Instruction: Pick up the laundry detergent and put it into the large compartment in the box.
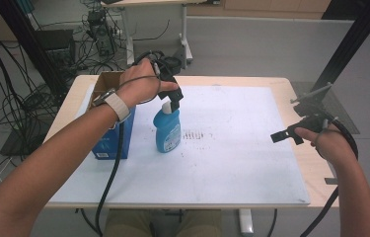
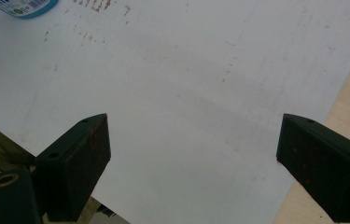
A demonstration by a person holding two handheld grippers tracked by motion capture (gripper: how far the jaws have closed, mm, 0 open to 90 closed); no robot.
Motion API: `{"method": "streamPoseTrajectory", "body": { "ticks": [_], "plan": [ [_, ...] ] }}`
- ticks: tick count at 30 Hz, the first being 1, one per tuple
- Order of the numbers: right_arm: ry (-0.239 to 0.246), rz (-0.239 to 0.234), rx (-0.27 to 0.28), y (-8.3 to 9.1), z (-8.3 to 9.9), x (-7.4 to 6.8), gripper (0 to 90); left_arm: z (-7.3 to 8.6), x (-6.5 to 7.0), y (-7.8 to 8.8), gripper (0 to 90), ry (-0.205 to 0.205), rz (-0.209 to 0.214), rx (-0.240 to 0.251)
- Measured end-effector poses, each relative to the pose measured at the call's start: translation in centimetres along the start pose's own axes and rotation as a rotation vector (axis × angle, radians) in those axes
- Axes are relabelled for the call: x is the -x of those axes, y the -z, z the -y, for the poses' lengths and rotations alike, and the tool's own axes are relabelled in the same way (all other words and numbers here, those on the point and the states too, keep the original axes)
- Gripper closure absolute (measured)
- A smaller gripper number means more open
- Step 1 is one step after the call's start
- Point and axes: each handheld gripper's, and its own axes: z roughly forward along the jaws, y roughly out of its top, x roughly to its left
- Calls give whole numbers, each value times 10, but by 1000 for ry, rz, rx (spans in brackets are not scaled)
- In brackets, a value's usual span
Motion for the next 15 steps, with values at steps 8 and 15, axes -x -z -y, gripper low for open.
{"method": "streamPoseTrajectory", "body": {
  "ticks": [8,15],
  "plan": [
    [-1,1,0,2,1,1,99,-4,-1,-7,87,1,-2,-7],
    [-5,1,0,2,3,1,99,-6,0,-10,89,4,3,-12]
  ]
}}
